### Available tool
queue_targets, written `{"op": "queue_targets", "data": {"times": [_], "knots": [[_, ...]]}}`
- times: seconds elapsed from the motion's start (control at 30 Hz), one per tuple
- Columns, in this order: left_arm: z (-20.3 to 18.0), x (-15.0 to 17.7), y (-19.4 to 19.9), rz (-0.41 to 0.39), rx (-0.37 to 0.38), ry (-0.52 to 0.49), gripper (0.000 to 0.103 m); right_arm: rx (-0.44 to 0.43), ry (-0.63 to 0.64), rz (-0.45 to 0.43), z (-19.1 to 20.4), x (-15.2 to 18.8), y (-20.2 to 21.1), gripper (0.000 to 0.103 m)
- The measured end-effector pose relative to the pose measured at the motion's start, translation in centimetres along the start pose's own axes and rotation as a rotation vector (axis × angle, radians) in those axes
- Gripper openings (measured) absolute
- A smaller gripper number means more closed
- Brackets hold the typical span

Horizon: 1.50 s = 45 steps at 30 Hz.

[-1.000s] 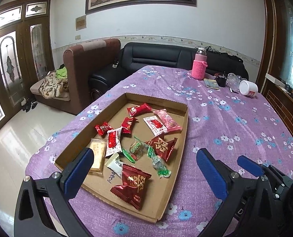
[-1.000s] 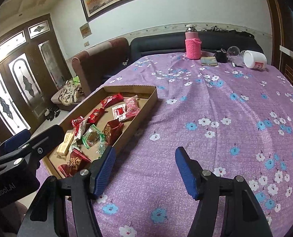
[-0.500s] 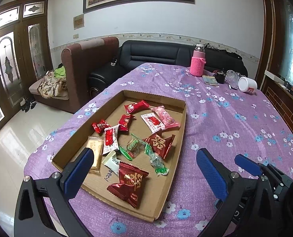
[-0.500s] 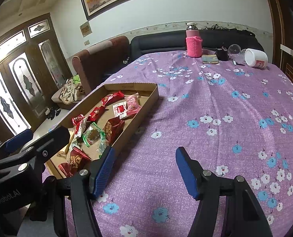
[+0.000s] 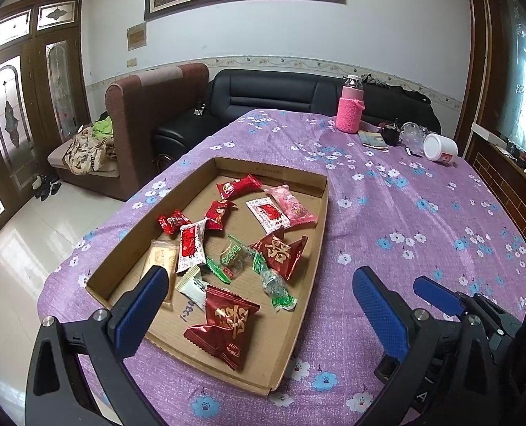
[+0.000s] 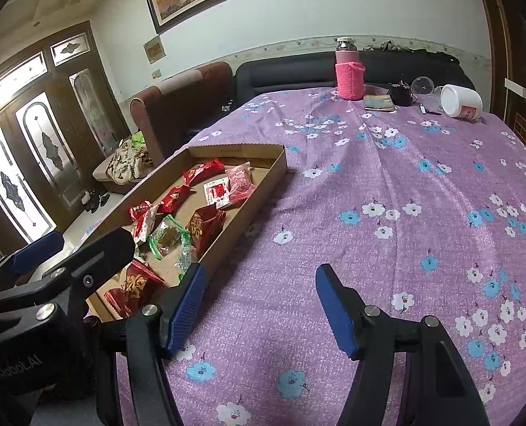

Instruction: Organize snacks

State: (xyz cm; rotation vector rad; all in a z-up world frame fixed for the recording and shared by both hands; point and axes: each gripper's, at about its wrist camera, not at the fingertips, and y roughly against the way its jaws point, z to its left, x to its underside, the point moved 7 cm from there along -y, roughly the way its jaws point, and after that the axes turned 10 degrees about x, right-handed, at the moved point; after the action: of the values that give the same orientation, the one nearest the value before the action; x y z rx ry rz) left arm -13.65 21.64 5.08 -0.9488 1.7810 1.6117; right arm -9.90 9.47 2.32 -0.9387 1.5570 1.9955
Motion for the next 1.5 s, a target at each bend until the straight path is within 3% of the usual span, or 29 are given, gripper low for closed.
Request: {"op": "queue_targets", "data": {"times": [0.47,0.6,0.73,0.9,1.0,1.07,1.13,1.33,1.5], "knots": [[0.1,0.2,0.1,-0.001,0.006,0.001,0.103,-0.001,0.011,0.000,0.3,0.4,-0.2,0.070],[0.1,0.0,0.9,-0.038,0.004,0.013,0.103,0.000,0.017,-0.004,0.5,0.6,-0.1,0.070],[0.8,-0.7,3.3,-0.154,-0.049,0.023,0.103,0.001,0.019,-0.008,0.7,0.5,0.1,0.070],[1.6,-1.9,9.7,-0.438,-0.145,0.052,0.103,0.002,0.030,-0.018,1.1,0.5,0.4,0.070],[2.4,-1.5,11.4,-0.523,-0.183,0.094,0.103,0.002,0.046,-0.022,1.5,0.6,0.5,0.070],[2.9,-1.6,10.8,-0.485,-0.207,0.101,0.103,0.002,0.060,-0.028,1.9,0.7,0.6,0.070],[3.3,-1.4,9.2,-0.387,-0.224,0.102,0.103,0.005,0.074,-0.033,2.1,0.8,0.7,0.070],[4.2,0.1,4.9,-0.174,-0.143,0.173,0.103,0.022,0.125,-0.059,2.9,1.0,1.0,0.072],[4.9,0.9,3.8,-0.115,-0.114,0.222,0.103,0.023,0.146,-0.062,3.6,1.1,0.9,0.077]]}}
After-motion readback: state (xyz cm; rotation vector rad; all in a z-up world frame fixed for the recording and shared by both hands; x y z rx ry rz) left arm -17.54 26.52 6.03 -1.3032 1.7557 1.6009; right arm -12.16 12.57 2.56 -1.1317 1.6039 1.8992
